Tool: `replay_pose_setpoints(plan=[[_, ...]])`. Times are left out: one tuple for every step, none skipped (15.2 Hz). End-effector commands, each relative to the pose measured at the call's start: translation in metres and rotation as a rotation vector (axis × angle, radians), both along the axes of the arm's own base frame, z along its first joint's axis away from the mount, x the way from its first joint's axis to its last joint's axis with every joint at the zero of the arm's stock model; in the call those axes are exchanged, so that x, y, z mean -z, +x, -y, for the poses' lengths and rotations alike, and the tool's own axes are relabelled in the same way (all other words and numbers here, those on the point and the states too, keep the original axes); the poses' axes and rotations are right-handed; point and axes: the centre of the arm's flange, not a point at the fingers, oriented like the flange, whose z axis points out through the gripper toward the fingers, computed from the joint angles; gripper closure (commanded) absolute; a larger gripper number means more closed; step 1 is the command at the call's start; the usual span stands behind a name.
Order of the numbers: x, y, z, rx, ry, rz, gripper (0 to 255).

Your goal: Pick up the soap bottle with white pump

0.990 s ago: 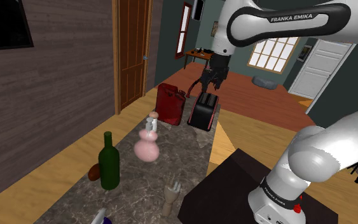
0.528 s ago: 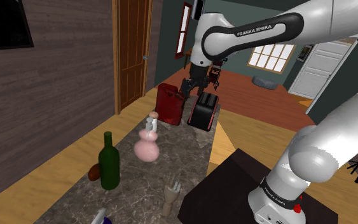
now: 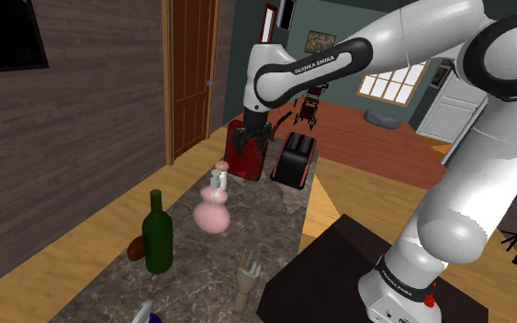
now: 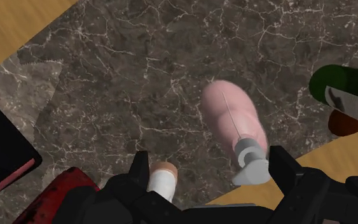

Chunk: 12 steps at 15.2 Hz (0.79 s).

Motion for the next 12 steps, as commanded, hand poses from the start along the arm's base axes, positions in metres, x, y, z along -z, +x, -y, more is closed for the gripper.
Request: replay_pose_setpoints(plan=[[0.017, 0.016, -0.009, -0.001, 0.004, -0.003, 0], [0.026, 0.024, -0.015, -0.002, 0.006, -0.004, 0], [0.034, 0.033, -0.020, -0.003, 0.007, -0.005, 0], [0.043, 0.042, -0.025, -0.003, 0.009, -0.006, 0], [0.051, 0.050, -0.031, -0.004, 0.010, -0.008, 0], [0.060, 0.059, -0.036, -0.005, 0.012, -0.009, 0], [0.068, 0.067, -0.042, -0.006, 0.014, -0.010, 0], [0.076, 0.076, -0.047, -0.006, 0.015, -0.012, 0], [0.085, 0.085, -0.053, -0.007, 0.017, -0.013, 0], [0.090, 0.089, -0.056, -0.007, 0.018, -0.014, 0], [0.095, 0.089, -0.056, -0.007, 0.018, -0.014, 0], [0.100, 0.089, -0.056, -0.007, 0.018, -0.014, 0]])
